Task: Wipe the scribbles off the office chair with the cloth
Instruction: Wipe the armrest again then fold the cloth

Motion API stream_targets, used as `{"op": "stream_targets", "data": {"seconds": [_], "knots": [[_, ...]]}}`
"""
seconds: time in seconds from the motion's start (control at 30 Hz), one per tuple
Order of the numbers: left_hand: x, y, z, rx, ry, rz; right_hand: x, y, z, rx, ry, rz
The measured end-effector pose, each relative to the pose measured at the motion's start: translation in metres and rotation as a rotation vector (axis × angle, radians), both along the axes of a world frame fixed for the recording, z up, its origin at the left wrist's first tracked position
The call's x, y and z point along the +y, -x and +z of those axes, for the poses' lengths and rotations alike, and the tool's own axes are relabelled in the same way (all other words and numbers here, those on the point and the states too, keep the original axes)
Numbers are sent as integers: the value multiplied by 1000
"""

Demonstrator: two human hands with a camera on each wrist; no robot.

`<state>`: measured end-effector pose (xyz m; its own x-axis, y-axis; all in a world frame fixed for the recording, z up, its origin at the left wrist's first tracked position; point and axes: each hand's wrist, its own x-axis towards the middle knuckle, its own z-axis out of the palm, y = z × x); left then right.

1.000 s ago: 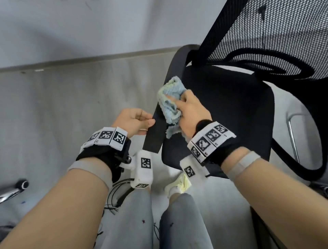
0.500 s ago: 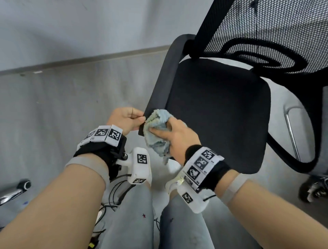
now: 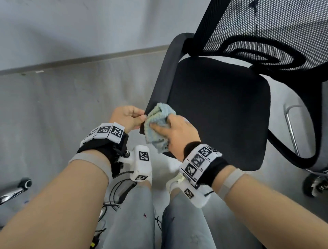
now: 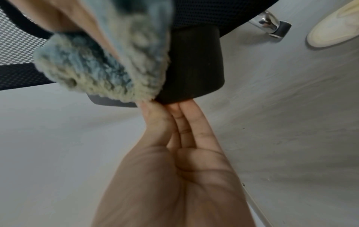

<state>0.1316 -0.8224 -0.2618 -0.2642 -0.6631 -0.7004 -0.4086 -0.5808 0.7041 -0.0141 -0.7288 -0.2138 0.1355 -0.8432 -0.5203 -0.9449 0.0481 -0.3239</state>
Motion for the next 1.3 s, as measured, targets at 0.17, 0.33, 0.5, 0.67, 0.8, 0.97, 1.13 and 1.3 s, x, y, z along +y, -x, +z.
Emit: {"op": "stream_targets", "data": {"seconds": [0.17,0.33,0.5,0.67,0.8,0.97,1.13,1.3], "knots": [[1,2,2,30,15,36,-29,14,6,109,96,-48],[-1,3,6,61,10,23,-14,3,3,200,66,-21],[1,6,2,7,37,57,-19,13,6,204,51,111],[-8,8,4,11,46,37,-21,5,3,136,69,-67],[-6,8,3,1,55,49,-7,6,2,135,32,-39],[-9,9,7,17,53,21,-32,11,2,115,85,-174],[-7,7,8,28,27,-10,-12,2,1,89,27,-166],[-7,5,6,38,17,-8,-33,14,4,79,70,-234]]}}
